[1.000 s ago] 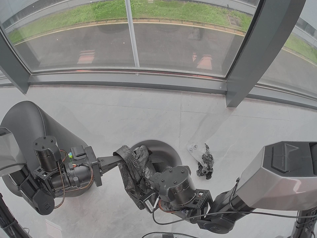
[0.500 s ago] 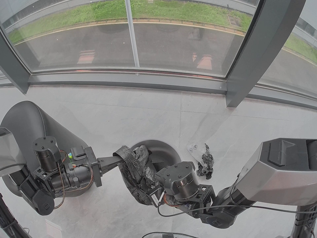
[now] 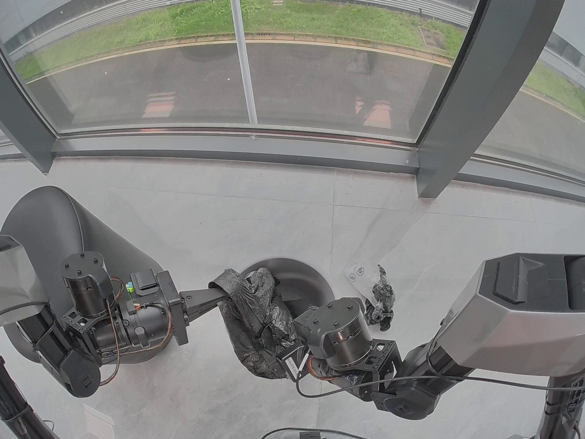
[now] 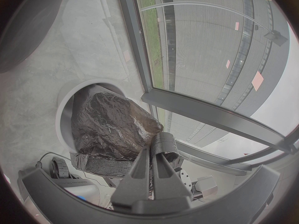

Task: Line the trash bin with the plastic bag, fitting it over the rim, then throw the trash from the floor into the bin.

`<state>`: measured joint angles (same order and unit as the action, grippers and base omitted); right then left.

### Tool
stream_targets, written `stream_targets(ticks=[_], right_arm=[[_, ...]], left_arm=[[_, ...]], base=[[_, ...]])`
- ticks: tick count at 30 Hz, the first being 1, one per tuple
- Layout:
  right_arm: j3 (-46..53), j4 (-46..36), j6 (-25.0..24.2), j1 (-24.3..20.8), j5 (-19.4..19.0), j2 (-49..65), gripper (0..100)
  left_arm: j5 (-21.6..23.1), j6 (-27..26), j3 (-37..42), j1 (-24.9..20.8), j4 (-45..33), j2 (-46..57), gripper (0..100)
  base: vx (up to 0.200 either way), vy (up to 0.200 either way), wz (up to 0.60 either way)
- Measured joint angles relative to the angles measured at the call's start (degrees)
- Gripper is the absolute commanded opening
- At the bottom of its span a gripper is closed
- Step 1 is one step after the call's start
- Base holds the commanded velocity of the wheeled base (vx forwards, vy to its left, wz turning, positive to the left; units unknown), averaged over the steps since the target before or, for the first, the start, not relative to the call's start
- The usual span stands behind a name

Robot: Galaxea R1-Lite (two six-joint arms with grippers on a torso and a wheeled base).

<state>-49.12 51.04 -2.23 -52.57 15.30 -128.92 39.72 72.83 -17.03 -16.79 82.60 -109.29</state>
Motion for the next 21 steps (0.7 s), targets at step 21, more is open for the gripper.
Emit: stream_targets(ticks=[21], right_arm=[[1.5, 0.1, 2.3, -2.3, 3.4, -1.8, 100]], left_arm=[[-0.1, 0.0, 0.1, 0.0, 0.1, -0.1, 0]], base=[[0.000, 0.000, 0.00]])
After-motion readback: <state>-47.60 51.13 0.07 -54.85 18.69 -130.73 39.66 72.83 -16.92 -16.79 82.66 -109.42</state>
